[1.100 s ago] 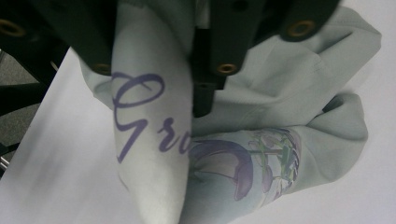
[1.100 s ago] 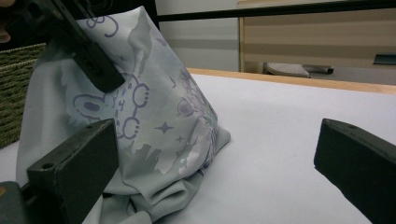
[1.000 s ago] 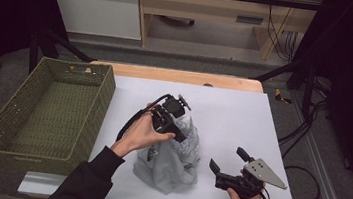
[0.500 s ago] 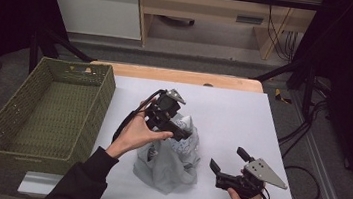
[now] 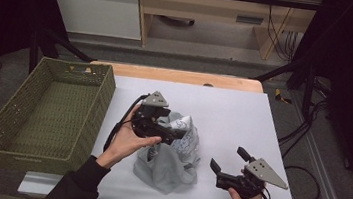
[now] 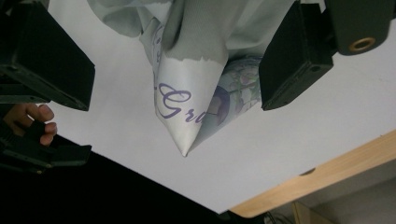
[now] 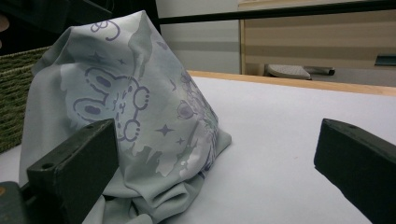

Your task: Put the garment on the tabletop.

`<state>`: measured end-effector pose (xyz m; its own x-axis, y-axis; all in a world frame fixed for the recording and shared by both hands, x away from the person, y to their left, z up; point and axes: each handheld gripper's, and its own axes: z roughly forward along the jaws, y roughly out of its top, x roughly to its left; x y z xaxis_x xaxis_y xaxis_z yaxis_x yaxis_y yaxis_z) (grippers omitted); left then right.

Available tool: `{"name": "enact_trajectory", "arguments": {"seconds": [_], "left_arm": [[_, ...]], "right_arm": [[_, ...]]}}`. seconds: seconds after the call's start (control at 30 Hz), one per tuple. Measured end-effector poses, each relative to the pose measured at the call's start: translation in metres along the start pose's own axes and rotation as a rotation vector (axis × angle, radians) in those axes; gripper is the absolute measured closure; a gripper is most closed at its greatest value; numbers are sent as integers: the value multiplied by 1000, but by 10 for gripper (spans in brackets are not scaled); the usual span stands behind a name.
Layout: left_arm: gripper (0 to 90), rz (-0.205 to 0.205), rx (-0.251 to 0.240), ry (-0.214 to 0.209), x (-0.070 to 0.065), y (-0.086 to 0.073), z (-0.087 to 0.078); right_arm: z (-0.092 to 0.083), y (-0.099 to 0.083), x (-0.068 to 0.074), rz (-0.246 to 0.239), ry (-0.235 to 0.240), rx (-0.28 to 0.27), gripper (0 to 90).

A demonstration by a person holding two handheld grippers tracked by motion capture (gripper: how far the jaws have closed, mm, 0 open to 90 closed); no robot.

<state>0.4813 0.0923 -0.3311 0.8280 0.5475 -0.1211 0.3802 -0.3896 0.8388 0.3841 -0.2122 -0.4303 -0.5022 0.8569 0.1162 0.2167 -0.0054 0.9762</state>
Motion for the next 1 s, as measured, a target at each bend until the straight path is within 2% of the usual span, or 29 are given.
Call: {"name": "enact_trajectory", "arguments": {"seconds": [0.17,0.37,0.5,0.8,0.9,1.0], "left_arm": [[93,-17,-89,5,5,-18,-14],[80,-15,-128,16,7,-34,-23],[67,-8,-152,52,7,-47,-33],[56,-19,-226,65,4,-83,-52],[58,-33,-251,99,5,-101,-59],[53,-32,-251,116,5,-108,-65]], "right_arm": [[0,-1,0,2,-1,2,2],[1,-1,0,8,-3,1,2],[0,0,-1,3,-1,-2,3],[-1,0,-1,9,0,1,2],[-1,0,-1,12,2,4,2],[-1,0,-1,9,1,6,2]]}}
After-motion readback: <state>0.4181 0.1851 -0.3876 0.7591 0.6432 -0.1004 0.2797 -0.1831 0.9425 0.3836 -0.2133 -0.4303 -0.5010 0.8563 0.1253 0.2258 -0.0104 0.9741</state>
